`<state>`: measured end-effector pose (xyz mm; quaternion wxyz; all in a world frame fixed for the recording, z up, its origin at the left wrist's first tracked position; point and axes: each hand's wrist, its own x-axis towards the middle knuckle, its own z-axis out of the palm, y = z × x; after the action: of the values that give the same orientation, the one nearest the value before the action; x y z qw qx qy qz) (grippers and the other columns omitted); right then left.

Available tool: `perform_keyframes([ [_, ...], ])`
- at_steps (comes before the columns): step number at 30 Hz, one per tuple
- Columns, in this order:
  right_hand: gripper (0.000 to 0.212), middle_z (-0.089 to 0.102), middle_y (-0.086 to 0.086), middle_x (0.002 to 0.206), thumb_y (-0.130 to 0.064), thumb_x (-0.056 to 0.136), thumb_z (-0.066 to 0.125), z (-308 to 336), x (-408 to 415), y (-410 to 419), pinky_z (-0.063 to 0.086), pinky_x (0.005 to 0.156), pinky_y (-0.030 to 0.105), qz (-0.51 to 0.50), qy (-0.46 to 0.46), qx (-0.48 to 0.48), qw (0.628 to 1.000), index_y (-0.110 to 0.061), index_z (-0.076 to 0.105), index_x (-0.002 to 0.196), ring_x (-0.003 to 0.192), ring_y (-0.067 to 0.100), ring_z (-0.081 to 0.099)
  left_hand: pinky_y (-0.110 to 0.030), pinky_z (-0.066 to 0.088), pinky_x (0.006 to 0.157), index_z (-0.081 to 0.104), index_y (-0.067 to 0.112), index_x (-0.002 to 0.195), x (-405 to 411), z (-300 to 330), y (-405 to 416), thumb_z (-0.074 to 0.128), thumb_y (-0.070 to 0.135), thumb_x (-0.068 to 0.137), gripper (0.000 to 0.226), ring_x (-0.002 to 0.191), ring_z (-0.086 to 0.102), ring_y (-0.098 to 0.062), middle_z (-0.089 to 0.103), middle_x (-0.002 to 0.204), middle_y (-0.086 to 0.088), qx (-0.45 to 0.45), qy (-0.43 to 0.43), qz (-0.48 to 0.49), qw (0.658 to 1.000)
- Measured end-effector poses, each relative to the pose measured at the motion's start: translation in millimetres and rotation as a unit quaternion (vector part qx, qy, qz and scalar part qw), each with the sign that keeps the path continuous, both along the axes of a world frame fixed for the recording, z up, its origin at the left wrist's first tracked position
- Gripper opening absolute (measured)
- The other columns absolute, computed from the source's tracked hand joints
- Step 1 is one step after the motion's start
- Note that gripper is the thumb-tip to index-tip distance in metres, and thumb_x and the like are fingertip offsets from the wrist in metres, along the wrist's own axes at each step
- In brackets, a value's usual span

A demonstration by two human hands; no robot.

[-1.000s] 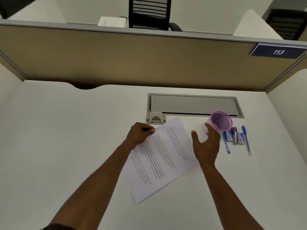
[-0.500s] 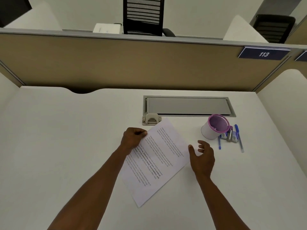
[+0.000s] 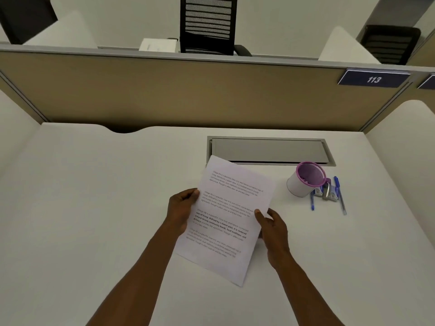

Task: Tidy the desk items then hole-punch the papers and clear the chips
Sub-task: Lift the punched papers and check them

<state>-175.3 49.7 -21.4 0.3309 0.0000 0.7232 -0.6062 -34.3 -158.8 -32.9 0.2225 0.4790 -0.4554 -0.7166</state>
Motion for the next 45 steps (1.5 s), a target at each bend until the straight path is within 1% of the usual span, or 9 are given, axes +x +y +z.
perform_keyframes([
  [3,0.022,0.074,0.004,0.11,-0.011,0.094,0.062,-3,8,-3,0.056,0.09,0.047,0.017,-0.074,-0.067,0.995,-0.015,0.067,0.115,0.102,0.027,0.07,-0.041,0.058,0.084,0.076,0.014,0.101,5,-2,10,0.069,0.019,0.091,0.013,0.096,0.072,-0.026,0.077,0.1,-0.005,0.027,0.004,0.023,0.999],
  [6,0.021,0.074,0.003,0.109,-0.005,0.095,0.059,-7,11,-4,0.054,0.092,0.052,0.015,-0.056,-0.056,0.997,-0.015,0.068,0.111,0.102,0.027,0.07,-0.038,0.059,0.079,0.075,0.014,0.1,12,-2,18,0.065,0.017,0.094,0.012,0.092,0.072,-0.024,0.077,0.098,-0.005,0.038,0.007,0.015,0.999],
  [11,0.023,0.073,-0.001,0.109,-0.01,0.095,0.059,-11,10,0,0.056,0.09,0.049,0.045,0.009,-0.016,0.999,-0.022,0.067,0.112,0.1,0.023,0.07,-0.046,0.057,0.084,0.072,0.011,0.109,24,-6,18,0.065,0.018,0.094,0.018,0.097,0.072,-0.031,0.075,0.105,-0.01,0.012,-0.032,-0.055,0.998],
  [15,0.021,0.072,-0.001,0.109,-0.013,0.096,0.058,-12,7,2,0.058,0.086,0.047,0.063,0.047,0.012,0.997,-0.021,0.065,0.114,0.097,0.021,0.07,-0.054,0.056,0.086,0.071,0.009,0.108,27,-8,19,0.068,0.016,0.091,0.018,0.097,0.071,-0.035,0.076,0.101,-0.011,-0.017,-0.059,-0.076,0.995],
  [19,0.018,0.072,0.0,0.107,-0.013,0.095,0.059,-13,6,6,0.058,0.087,0.045,0.083,0.084,0.047,0.992,-0.026,0.065,0.106,0.094,0.02,0.069,-0.042,0.06,0.076,0.071,0.006,0.106,27,-7,24,0.068,0.011,0.09,0.017,0.087,0.072,-0.03,0.075,0.1,-0.014,-0.006,-0.065,-0.061,0.996],
  [23,0.016,0.071,-0.002,0.105,-0.016,0.095,0.059,-11,3,5,0.058,0.087,0.045,0.096,0.092,0.053,0.99,-0.026,0.065,0.106,0.094,0.019,0.069,-0.046,0.06,0.079,0.072,0.01,0.103,28,-8,29,0.07,0.009,0.088,0.015,0.087,0.073,-0.03,0.076,0.098,-0.012,0.01,-0.066,-0.026,0.997],
  [27,0.018,0.072,-0.001,0.106,-0.018,0.096,0.059,-10,-2,6,0.058,0.087,0.046,0.105,0.09,0.046,0.989,-0.024,0.065,0.111,0.095,0.02,0.07,-0.038,0.061,0.069,0.072,0.009,0.105,30,-8,31,0.069,0.005,0.088,0.017,0.085,0.074,-0.03,0.076,0.096,-0.011,0.018,-0.056,-0.019,0.998],
  [38,0.022,0.072,0.001,0.108,-0.017,0.096,0.058,-12,0,10,0.057,0.089,0.049,0.099,0.087,0.045,0.99,-0.019,0.064,0.117,0.096,0.023,0.07,-0.041,0.061,0.07,0.072,0.008,0.104,33,-11,32,0.073,0.007,0.085,0.018,0.083,0.075,-0.029,0.077,0.093,-0.01,0.004,-0.072,-0.028,0.997],
  [45,0.019,0.073,0.0,0.106,-0.017,0.095,0.059,-11,1,13,0.057,0.087,0.051,0.099,0.069,0.045,0.992,-0.023,0.066,0.111,0.094,0.024,0.071,-0.039,0.061,0.068,0.071,0.006,0.105,40,-11,34,0.072,0.008,0.087,0.018,0.082,0.075,-0.029,0.077,0.093,-0.012,0.015,-0.073,-0.053,0.996],
])
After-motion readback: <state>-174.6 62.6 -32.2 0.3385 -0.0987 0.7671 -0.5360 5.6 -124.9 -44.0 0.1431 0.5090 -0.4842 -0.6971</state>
